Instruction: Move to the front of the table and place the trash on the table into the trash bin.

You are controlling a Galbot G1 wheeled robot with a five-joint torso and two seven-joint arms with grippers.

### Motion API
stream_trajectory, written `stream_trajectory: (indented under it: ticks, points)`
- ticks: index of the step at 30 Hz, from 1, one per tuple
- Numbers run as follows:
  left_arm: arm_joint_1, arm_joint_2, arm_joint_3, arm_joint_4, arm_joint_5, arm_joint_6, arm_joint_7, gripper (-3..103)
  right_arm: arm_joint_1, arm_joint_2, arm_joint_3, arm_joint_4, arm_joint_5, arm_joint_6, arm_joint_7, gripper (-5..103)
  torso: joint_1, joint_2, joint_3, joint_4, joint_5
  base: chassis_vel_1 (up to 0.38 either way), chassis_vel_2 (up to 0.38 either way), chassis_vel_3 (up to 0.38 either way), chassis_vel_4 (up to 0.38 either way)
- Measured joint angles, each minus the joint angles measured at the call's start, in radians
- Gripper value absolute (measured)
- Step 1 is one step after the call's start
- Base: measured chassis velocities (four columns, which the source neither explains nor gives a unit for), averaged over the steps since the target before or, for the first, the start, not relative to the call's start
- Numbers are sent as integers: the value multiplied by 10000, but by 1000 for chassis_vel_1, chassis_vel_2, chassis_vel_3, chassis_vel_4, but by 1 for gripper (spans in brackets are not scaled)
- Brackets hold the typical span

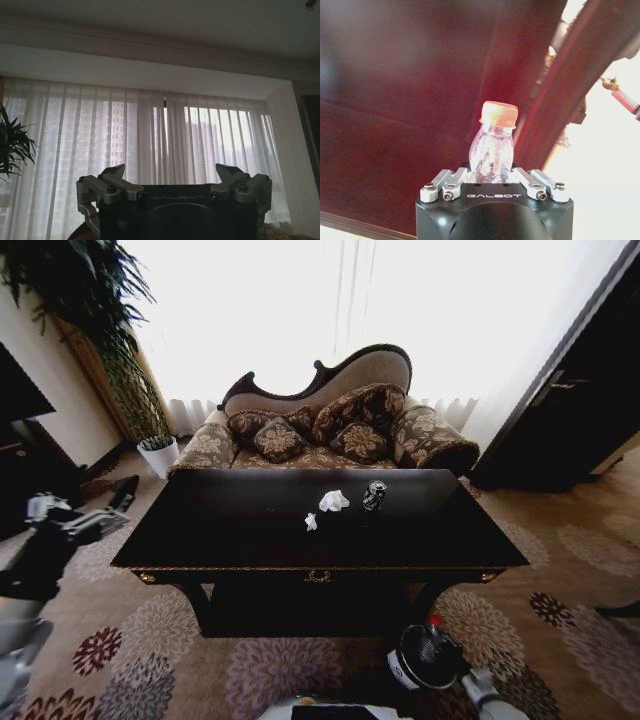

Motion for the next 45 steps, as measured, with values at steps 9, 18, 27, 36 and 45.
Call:
stream_trajectory:
  ticks: [9, 18, 27, 36, 45]
  points:
    - [271, -56, -319, -125, -157, 14, -24, 100, 959, 167, -168, -1115, 1028, -802, 482, 27, 0, -1, 0, 3, -1, 0, 0, 0, 0]
    - [242, -133, -159, -134, -73, 30, -24, 100, 777, 417, -270, -760, 1497, -1253, 609, 27, 0, -1, 0, 1, -1, 0, 0, 0, 0]
    - [209, -109, -125, -80, -70, 32, -9, 100, 694, 403, -289, -638, 1348, -1040, 193, 44, 0, 0, 0, 1, -2, 0, 0, 0, 0]
    - [122, -92, 47, -35, -2, 32, 13, 100, 632, 401, -170, -495, 1331, -1034, 222, 76, 0, 0, 0, 1, -2, 0, 0, 0, 0]
    - [85, -186, 181, -38, 84, 30, 28, 100, 420, 479, -43, -171, 1324, -1037, 293, 100, 0, 0, -1, 1, -2, 0, 0, 0, 0]
